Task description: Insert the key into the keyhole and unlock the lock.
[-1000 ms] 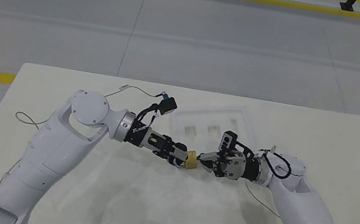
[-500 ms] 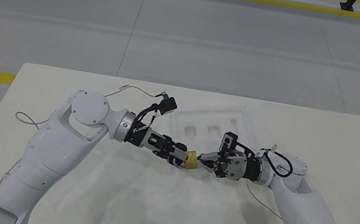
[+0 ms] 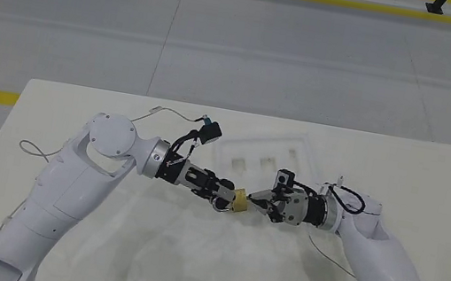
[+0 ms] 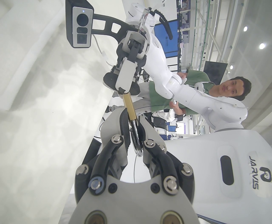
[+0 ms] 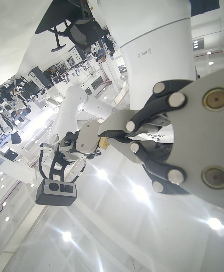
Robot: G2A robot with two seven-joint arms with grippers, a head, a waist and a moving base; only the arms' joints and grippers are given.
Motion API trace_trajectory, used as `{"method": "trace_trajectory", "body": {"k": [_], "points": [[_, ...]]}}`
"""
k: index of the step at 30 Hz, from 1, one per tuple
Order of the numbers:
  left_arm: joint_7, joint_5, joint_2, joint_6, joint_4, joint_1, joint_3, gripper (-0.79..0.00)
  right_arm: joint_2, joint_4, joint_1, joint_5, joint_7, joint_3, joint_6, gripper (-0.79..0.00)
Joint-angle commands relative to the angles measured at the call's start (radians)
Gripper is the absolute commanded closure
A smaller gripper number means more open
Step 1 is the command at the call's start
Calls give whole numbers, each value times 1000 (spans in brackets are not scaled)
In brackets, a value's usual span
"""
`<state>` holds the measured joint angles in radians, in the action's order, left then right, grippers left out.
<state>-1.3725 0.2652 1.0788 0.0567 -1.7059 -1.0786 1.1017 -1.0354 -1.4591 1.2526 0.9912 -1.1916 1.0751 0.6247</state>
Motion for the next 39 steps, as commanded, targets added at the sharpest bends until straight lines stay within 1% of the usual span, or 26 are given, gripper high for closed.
{"method": "trace_trajectory", "body": {"k": [1,15,17,20,23,26,30,31,32,33,34,35,36,39], "points": [[0,0,0,0,0,0,0,0,0,3,-2,4,4,-2,2,0],[0,0,0,0,0,0,0,0,1,20,-12,36,5,-16,9,0],[0,0,0,0,0,0,0,0,1,21,-12,38,5,-17,7,-77],[0,0,0,0,0,0,0,0,1,21,-13,41,7,-17,1,-215],[0,0,0,0,0,0,0,0,2,21,-11,44,9,-17,-4,-256],[8,-1,-2,-3,0,-5,8,0,1,17,-10,49,15,-19,-7,-246],[14,-2,-8,-3,-15,-19,16,0,1,15,-9,59,29,-19,-11,-289],[18,-2,-8,-2,-18,-20,16,0,1,14,-8,62,32,-17,-14,-332],[22,-5,-9,0,-21,-19,16,0,1,13,-7,64,34,-15,-16,-357],[26,-10,-10,3,-24,-19,15,0,1,13,-6,68,37,-12,-21,-425],[35,-17,-11,9,-27,-18,14,0,2,12,-4,70,41,-9,-29,-576],[40,-21,-11,15,-31,-17,11,0,2,12,-1,72,43,-5,-33,-696],[47,-29,-12,23,-35,-16,8,0,3,12,2,74,47,-1,-40,-785],[65,-75,-15,64,-47,-10,1,0,7,13,12,70,54,16,-65,-785]]}}
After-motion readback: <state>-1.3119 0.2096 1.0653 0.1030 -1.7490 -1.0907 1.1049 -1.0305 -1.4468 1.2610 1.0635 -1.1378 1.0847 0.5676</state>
